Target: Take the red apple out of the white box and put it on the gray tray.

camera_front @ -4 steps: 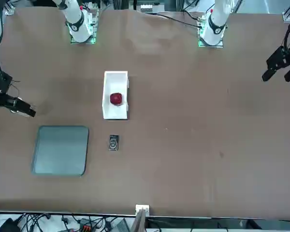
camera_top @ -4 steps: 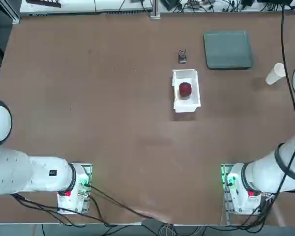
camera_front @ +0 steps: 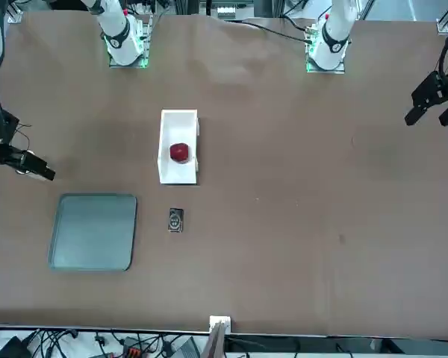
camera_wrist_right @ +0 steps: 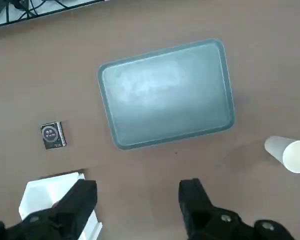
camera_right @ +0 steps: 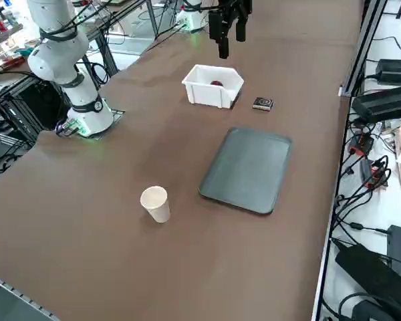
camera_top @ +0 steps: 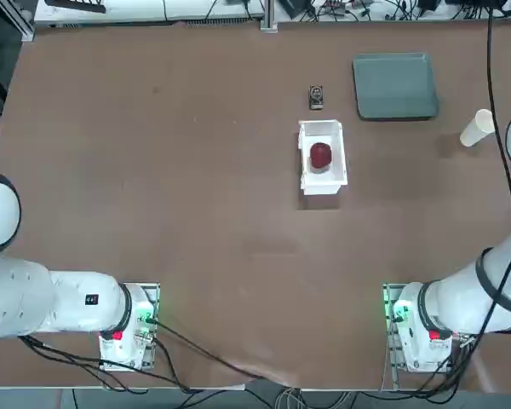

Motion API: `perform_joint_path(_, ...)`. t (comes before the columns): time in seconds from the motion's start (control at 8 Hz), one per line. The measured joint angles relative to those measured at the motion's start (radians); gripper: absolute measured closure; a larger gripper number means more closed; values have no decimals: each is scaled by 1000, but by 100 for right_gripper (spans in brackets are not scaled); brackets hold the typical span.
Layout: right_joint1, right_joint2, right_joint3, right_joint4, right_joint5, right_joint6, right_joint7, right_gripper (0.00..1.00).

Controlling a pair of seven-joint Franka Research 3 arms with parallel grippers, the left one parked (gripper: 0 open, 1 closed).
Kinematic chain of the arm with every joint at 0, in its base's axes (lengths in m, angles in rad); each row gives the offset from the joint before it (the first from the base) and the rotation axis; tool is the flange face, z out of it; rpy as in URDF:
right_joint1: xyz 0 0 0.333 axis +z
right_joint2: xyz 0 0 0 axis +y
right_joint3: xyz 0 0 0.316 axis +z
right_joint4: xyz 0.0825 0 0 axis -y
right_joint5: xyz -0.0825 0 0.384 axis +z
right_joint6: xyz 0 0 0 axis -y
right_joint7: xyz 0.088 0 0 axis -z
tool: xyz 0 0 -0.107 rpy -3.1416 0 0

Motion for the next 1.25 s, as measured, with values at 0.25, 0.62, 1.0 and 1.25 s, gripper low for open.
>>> perform_joint_path(0.25, 0, 3, 0, 0, 0, 0, 0, 0)
perform_joint_path(0.62, 12, 19, 2, -9, -13, 0, 1, 0)
perform_joint_path(1.0, 64, 32, 6, -95, -14, 91, 162, 0)
perform_joint_path(1.25, 145, 35, 8, -190, -17, 211, 470, 0)
